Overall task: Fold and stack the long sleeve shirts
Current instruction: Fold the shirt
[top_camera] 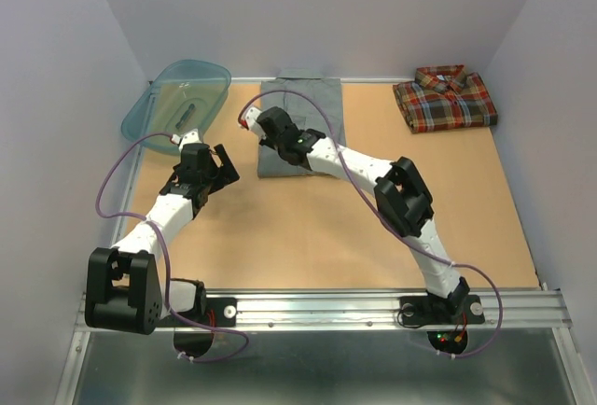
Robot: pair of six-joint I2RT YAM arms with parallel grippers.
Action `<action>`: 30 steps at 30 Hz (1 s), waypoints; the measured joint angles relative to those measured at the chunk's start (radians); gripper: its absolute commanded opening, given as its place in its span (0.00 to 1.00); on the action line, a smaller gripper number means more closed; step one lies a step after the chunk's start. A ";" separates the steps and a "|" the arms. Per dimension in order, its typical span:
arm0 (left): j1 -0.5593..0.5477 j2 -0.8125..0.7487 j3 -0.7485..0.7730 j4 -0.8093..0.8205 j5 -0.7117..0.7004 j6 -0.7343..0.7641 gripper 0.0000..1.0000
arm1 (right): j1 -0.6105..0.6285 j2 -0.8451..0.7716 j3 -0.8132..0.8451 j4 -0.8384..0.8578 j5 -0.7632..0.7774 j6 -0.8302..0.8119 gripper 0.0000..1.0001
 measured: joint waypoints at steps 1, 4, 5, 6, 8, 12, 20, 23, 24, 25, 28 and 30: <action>0.000 0.000 0.000 0.000 0.000 0.000 0.97 | -0.012 0.012 0.027 0.010 0.005 -0.004 0.18; 0.000 0.000 0.000 0.000 0.002 0.000 0.97 | -0.045 0.051 0.099 0.040 0.010 -0.012 0.31; 0.000 0.000 0.000 0.000 0.002 0.000 0.97 | -0.052 0.060 0.113 0.044 0.013 -0.012 0.35; 0.000 0.000 0.000 0.000 0.003 0.000 0.97 | -0.063 0.083 0.147 0.051 0.020 -0.016 0.43; 0.000 0.000 0.000 -0.001 0.006 0.000 0.97 | -0.082 0.123 0.196 0.075 0.029 -0.016 0.56; 0.000 0.007 0.000 -0.001 0.013 -0.001 0.97 | -0.111 0.146 0.218 0.085 0.042 0.024 0.69; 0.000 0.076 0.056 -0.011 0.097 -0.040 0.91 | -0.187 -0.034 0.022 0.093 -0.053 0.306 0.59; -0.004 0.136 0.117 -0.003 0.144 -0.060 0.87 | -0.283 -0.177 -0.106 0.090 -0.174 0.476 0.54; -0.006 0.154 0.130 0.000 0.154 -0.064 0.85 | -0.335 -0.221 -0.142 0.097 -0.228 0.537 0.53; -0.009 0.179 0.150 0.000 0.167 -0.069 0.84 | -0.375 -0.251 -0.167 0.101 -0.273 0.585 0.53; -0.018 0.270 0.217 0.005 0.194 -0.080 0.79 | -0.507 -0.299 -0.222 0.120 -0.378 0.701 0.51; -0.023 0.330 0.255 0.008 0.209 -0.085 0.76 | -0.554 -0.296 -0.240 0.123 -0.436 0.754 0.46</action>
